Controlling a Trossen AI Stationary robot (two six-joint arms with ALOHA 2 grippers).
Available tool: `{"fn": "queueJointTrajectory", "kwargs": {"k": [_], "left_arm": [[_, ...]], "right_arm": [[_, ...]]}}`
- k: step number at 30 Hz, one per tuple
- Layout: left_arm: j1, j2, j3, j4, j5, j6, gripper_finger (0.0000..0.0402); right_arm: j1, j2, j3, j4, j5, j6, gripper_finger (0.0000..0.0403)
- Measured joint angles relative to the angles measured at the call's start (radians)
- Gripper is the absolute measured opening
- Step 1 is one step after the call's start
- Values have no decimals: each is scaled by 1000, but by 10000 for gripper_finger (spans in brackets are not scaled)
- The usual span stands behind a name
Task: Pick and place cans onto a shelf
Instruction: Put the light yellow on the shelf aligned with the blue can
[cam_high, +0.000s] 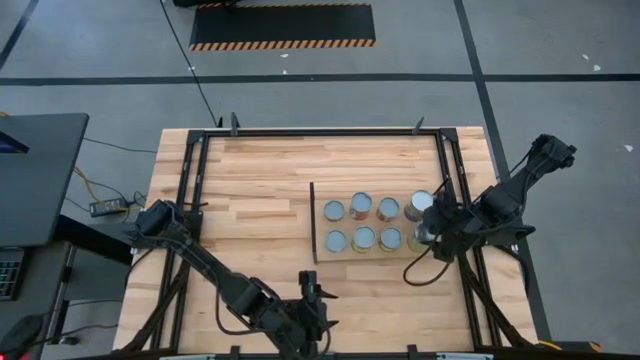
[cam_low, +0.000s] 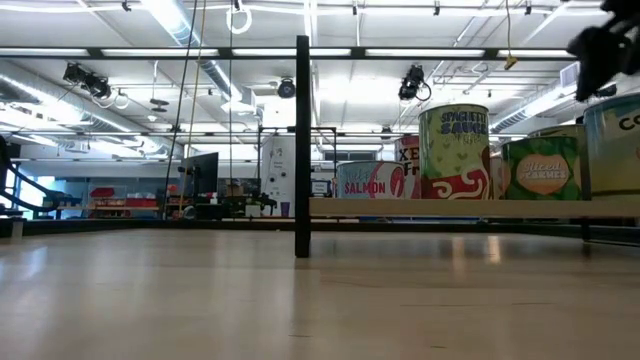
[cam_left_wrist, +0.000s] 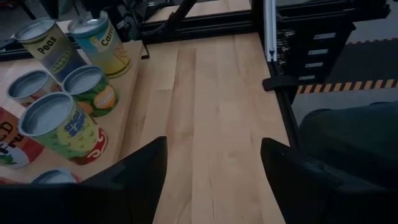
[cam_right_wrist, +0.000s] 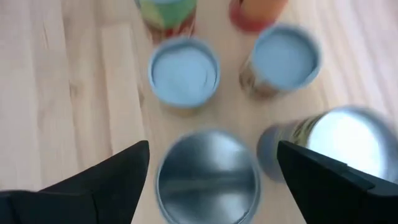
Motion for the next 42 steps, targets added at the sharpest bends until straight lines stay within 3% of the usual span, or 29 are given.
{"fn": "queueJointTrajectory", "kwargs": {"k": [5,8,14,21,27,35,42], "left_arm": [[9,0,0,0,-1,-6,263],[9,0,0,0,-1,-5,263],[9,0,0,3,-1,-2,263],[8,0,0,3,-1,-2,263],[8,0,0,3,-1,-2,263],[8,0,0,3,-1,-2,263],[8,0,0,5,-1,-2,263]], "right_arm": [[0,0,51,2,31,-6,361],[7,0,42,41,-25,20,360],[30,24,-21,282,-211,57,348],[36,123,-40,224,-270,110,345],[36,164,-40,199,-286,108,345],[36,116,-5,185,-300,77,345],[36,53,42,13,-157,108,345]]}}
